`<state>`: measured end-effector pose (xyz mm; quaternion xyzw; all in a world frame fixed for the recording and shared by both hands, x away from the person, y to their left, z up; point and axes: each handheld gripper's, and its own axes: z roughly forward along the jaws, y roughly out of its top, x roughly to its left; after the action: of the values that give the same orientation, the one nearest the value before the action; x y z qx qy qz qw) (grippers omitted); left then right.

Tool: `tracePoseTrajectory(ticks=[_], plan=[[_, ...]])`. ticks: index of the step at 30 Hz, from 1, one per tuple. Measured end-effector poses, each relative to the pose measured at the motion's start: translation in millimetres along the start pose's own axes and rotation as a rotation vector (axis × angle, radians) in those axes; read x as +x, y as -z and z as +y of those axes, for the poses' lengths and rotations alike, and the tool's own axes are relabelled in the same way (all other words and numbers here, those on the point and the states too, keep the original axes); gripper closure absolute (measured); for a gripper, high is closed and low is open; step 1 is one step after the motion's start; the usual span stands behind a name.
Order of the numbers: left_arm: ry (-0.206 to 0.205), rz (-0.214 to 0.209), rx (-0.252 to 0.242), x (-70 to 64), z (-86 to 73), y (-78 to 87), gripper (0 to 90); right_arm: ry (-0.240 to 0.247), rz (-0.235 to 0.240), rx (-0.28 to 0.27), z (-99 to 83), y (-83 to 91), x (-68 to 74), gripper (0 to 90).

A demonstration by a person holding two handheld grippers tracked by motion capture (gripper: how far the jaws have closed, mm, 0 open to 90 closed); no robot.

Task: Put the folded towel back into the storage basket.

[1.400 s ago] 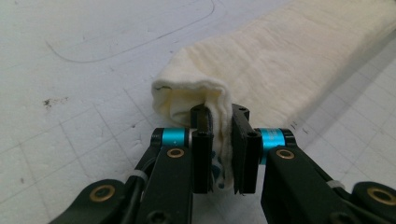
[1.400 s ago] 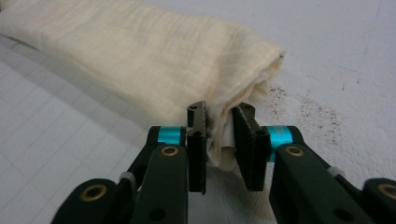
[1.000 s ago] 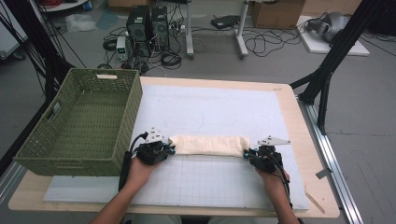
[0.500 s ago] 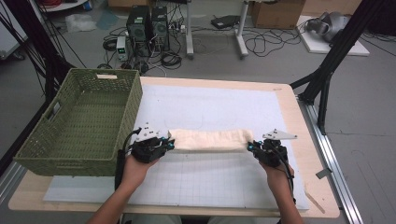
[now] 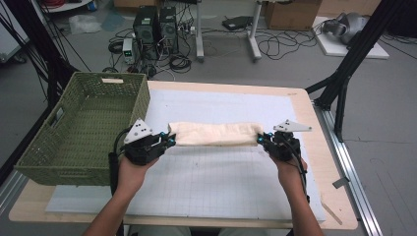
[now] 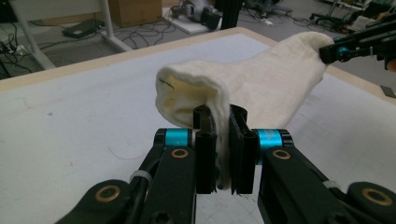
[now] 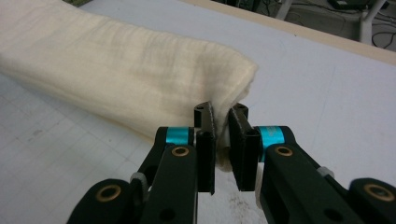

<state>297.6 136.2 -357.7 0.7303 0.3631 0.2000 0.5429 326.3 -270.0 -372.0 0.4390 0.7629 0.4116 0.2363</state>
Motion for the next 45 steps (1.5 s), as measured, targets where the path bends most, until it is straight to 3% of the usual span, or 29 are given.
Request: tracePoseTrajectory(ticks=[9, 24, 35, 45], plan=[[0.015, 0.015, -0.044, 7.6, 10.2, 16.6, 82.5, 0.019, 0.015, -0.019, 18.4, -5.5, 9.4, 82.9], [0.016, 0.023, -0.057, 8.3, 14.3, 21.8, 82.5, 0.026, 0.014, -0.028, 24.8, -5.8, 11.4, 83.1], [0.027, 0.071, -0.1, 17.7, 20.0, 43.3, 82.5, 0.088, 0.023, -0.056, 61.9, -13.2, 22.0, 83.1], [0.056, 0.15, -0.148, 33.2, 19.1, 79.9, 82.6, 0.16, 0.075, -0.081, 98.7, -37.0, 48.9, 83.1]])
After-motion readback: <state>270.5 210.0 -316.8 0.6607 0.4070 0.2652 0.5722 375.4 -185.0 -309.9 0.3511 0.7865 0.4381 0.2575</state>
